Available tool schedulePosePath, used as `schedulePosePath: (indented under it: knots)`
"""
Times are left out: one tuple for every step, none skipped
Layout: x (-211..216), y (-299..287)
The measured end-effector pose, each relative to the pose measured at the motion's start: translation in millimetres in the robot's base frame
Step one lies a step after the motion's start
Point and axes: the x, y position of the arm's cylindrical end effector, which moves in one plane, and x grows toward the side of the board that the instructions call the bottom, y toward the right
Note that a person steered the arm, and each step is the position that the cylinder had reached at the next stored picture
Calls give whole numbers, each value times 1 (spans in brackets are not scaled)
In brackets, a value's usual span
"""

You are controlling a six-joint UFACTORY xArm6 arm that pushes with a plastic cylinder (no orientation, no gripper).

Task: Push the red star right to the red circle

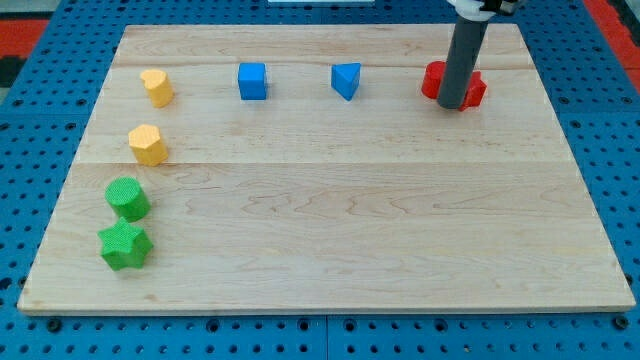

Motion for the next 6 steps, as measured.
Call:
schedulePosePath:
  knots:
    - [15, 0]
    - [15, 18]
    - [2, 51]
    - [-6, 57]
    - [-7, 45]
    - [17, 44]
